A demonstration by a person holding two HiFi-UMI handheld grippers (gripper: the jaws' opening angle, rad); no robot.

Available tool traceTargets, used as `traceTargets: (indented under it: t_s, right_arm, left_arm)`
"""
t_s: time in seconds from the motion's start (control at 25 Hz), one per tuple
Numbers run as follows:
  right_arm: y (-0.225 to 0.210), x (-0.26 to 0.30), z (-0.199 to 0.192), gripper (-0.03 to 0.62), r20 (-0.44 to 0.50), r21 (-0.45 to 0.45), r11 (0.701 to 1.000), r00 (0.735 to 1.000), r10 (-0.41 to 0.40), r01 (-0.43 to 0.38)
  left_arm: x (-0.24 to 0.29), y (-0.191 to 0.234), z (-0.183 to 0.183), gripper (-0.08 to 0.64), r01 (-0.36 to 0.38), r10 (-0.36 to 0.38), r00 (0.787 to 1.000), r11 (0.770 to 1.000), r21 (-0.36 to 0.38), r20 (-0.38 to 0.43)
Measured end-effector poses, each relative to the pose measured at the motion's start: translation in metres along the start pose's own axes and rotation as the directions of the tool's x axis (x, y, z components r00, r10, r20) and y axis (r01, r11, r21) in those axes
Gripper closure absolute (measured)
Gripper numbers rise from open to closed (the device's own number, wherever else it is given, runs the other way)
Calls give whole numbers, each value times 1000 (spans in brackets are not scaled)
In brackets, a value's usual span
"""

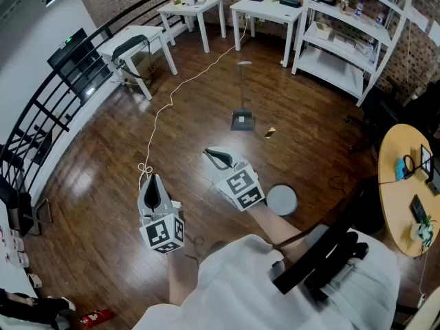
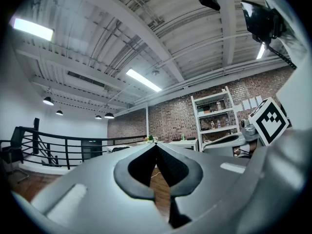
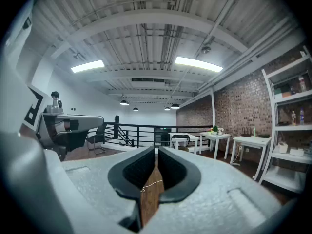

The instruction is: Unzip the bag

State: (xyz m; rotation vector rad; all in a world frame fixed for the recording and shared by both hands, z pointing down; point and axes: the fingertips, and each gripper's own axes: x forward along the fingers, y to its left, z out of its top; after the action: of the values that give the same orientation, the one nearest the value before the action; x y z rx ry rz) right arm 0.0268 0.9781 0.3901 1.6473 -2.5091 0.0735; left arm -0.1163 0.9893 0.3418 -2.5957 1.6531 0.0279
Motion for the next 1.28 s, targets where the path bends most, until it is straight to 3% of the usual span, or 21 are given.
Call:
traceTargets:
  t_s: [0.4, 0.68, 1.0, 1.28]
  right_arm:
    - [-39, 163, -10, 580, -44, 9, 1000, 999, 12, -11]
    - [-65, 305, 30, 580, -6, -21, 1000, 1000, -13, 13]
    - [-144, 422, 60, 592, 26, 5, 996, 996, -90, 90]
    - [-231, 576, 77, 592, 48, 21, 1000, 999, 1, -2]
  left_arm:
    - [140, 85, -34, 543, 22, -22, 1000, 1000, -8, 2]
    - [267, 169, -38, 543, 94, -94, 995, 995, -19, 19]
    - [404, 238, -57, 543, 95, -94, 996, 995, -42, 6]
    - [566, 280, -63, 543, 48, -48, 999, 999, -18, 3]
